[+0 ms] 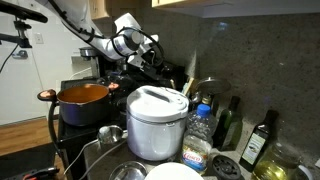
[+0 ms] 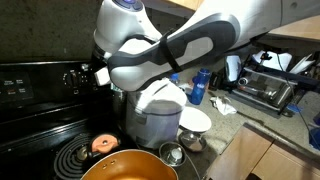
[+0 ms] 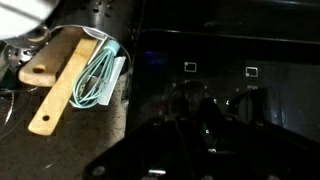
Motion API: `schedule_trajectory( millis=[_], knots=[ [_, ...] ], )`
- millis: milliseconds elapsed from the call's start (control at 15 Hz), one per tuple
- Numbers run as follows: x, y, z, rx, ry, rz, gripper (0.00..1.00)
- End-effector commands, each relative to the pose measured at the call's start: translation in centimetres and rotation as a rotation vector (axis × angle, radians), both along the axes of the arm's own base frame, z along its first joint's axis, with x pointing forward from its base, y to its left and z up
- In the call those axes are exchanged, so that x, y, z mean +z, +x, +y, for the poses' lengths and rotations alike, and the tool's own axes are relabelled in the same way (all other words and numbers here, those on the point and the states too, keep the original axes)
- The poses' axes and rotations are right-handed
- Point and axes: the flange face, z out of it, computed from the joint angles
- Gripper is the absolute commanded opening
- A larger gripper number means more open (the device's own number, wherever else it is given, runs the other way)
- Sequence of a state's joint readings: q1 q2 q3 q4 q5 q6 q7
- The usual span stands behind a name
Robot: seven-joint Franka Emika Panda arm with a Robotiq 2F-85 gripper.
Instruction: Turn the right knob on the stove to the left then to the right
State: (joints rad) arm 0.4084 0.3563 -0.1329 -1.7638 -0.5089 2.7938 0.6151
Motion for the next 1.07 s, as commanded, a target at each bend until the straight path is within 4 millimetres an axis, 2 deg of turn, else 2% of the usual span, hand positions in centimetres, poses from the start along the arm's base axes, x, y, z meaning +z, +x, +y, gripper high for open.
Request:
schedule_trajectory(
  millis=[0, 1000],
  knots=[
    [-0.3, 1.2, 0.3, 0.004, -0.037, 0.023, 0.05],
    [-0.5, 1.9, 1.8, 0.057, -0.221, 0.174, 0.05]
  ],
)
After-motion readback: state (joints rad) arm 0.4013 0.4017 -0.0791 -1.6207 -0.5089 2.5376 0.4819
